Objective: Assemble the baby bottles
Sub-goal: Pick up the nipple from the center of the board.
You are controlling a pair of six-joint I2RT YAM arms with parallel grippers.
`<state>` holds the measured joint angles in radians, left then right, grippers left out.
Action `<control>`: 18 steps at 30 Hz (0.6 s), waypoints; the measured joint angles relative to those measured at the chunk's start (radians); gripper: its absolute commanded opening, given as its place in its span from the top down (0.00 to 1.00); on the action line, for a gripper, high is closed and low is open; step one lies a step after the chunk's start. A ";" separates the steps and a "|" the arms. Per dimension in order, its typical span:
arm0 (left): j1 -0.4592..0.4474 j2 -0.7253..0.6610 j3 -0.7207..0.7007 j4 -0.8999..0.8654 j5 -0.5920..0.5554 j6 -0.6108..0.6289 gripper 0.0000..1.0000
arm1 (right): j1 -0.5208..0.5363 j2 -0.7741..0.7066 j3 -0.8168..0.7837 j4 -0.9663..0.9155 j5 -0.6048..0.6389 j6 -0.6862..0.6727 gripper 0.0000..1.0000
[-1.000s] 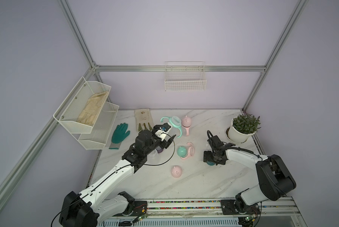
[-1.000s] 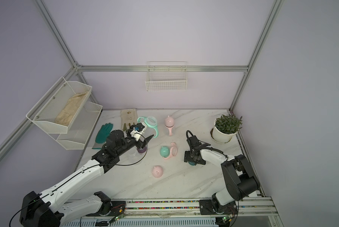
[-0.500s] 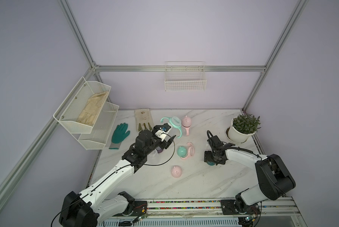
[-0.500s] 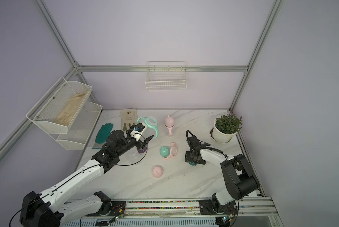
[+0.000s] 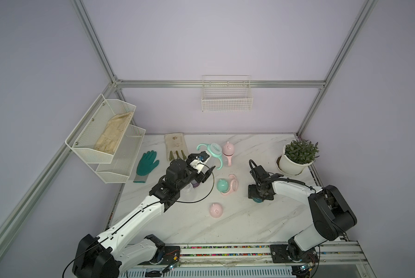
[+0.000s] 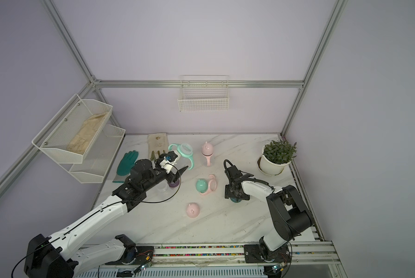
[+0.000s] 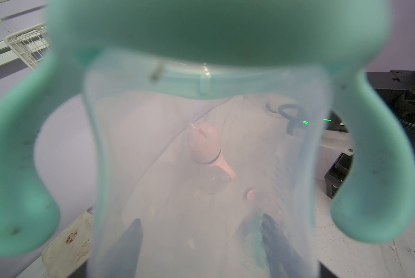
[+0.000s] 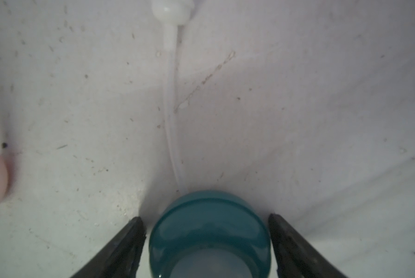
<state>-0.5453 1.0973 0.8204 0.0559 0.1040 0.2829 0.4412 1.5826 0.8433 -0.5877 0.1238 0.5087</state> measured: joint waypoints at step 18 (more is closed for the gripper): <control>0.000 0.004 0.000 -0.021 0.000 0.016 1.00 | 0.016 -0.004 0.000 -0.014 -0.003 0.016 0.31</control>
<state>-0.5453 1.1015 0.8204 0.0345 0.1040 0.2993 0.4572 1.5784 0.8433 -0.6022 0.1211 0.5243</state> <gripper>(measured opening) 0.774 0.737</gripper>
